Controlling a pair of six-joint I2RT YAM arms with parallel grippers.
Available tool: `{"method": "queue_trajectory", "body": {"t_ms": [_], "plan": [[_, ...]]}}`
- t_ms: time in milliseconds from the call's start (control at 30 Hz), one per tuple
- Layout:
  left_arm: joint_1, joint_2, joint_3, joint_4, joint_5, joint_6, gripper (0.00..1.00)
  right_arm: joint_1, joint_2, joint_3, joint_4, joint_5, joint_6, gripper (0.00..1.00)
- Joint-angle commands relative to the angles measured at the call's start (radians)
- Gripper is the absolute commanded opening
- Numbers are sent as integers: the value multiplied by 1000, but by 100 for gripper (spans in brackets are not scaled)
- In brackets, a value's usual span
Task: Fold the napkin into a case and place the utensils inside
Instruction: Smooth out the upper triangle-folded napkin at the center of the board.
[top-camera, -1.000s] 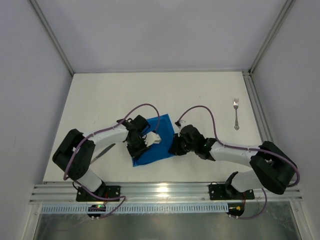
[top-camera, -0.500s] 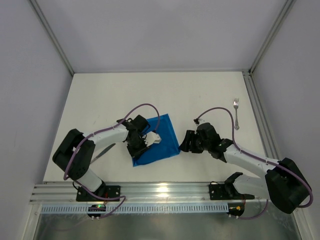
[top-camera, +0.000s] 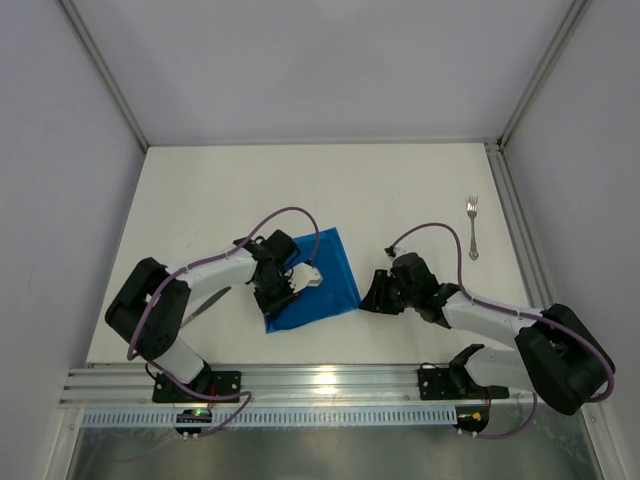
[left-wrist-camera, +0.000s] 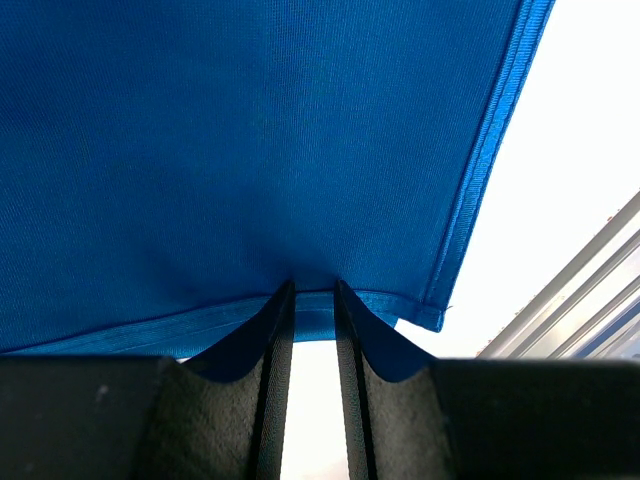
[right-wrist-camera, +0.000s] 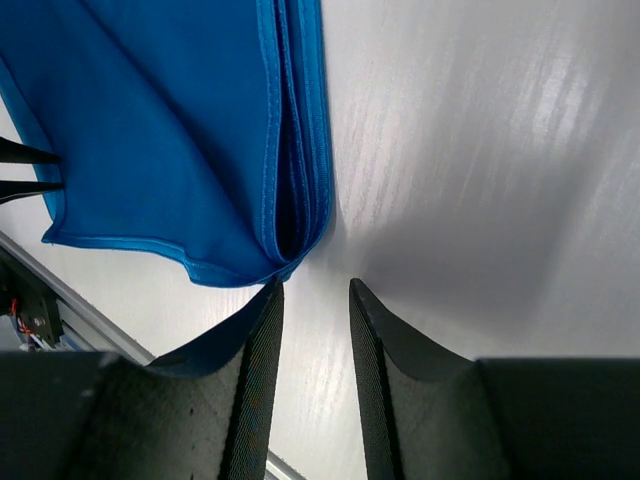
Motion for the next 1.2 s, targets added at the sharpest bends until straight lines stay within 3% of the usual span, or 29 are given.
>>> {"method": "queue_trajectory", "body": {"t_ms": [0, 267, 500, 633, 1033, 1167], "plan": [[-3, 32, -20, 85, -8, 9, 25, 5, 21, -8, 124, -53, 8, 36], [-3, 36, -17, 87, -7, 5, 25, 34, 76, -34, 212, -69, 31, 36], [-4, 44, -17, 88, -4, 8, 25, 34, -109, -74, 104, -6, 35, 34], [-4, 42, -15, 88, -7, 9, 25, 55, -99, -72, 55, 25, 12, 35], [-4, 42, -7, 84, -5, 8, 25, 103, 59, -94, 325, 9, 80, 35], [-3, 41, -15, 87, -8, 8, 25, 104, 96, -126, 360, 81, 135, 31]]}}
